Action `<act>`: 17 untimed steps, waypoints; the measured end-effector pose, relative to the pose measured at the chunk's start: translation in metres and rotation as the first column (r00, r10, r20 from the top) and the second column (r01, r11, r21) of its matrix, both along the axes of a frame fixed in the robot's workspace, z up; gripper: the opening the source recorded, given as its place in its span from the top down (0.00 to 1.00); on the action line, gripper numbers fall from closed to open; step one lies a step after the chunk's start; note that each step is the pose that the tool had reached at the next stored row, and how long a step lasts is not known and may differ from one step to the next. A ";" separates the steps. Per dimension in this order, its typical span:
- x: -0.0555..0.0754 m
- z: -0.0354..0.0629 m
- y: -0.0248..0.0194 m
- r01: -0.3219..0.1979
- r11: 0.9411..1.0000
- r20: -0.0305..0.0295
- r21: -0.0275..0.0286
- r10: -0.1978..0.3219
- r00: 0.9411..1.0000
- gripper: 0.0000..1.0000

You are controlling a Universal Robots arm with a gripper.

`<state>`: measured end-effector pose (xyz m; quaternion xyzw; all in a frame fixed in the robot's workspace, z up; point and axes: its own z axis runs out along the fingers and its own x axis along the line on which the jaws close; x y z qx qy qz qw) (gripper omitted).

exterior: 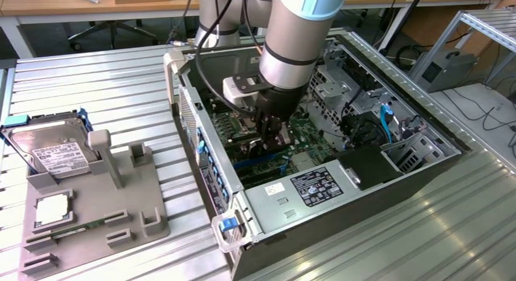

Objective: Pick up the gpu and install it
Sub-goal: 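Insert the gpu into the slot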

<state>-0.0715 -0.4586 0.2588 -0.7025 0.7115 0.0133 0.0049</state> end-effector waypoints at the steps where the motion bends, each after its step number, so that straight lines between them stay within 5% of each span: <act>1: 0.000 0.0001 0.0000 0.001 1.000 0.000 -0.008 -0.001 1.000 0.73; 3: 0.000 0.0000 0.0000 0.002 1.000 0.000 -0.021 -0.002 1.000 0.73; 6: 0.000 0.0000 -0.0001 0.002 1.000 0.000 -0.023 -0.002 1.000 0.73; 11: 0.000 0.0001 0.0000 0.003 1.000 0.000 -0.008 -0.003 1.000 0.73; 17: 0.000 -0.0009 0.0000 0.003 1.000 0.000 -0.007 -0.003 1.000 0.73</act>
